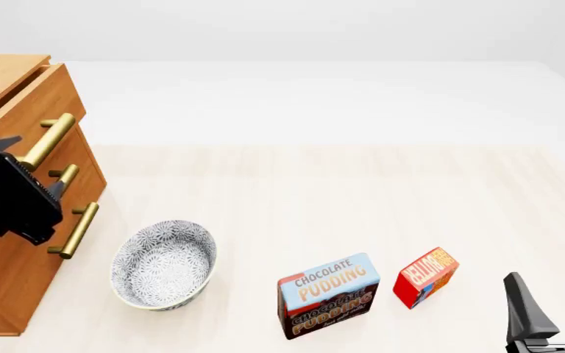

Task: Put the butter at the back in the top drawer of the cabinet and close it.

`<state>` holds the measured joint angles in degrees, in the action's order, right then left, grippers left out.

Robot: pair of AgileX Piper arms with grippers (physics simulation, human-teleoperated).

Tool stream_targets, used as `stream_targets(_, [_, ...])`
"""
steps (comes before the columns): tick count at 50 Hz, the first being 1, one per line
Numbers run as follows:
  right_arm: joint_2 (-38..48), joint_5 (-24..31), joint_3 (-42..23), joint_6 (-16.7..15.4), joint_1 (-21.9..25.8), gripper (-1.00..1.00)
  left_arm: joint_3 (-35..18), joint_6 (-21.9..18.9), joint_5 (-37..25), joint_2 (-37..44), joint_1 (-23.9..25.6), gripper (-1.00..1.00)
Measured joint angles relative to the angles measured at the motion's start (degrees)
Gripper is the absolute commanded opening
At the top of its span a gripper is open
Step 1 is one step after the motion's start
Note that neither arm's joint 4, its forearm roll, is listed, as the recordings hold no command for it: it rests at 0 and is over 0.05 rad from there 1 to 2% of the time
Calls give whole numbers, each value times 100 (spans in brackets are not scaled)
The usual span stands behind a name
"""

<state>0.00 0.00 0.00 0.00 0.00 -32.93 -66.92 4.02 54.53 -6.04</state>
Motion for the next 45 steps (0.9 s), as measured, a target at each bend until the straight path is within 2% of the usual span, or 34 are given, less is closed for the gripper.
stream_targets(45, [0,0,0,0,0,100,11,41,124,231,-121,100])
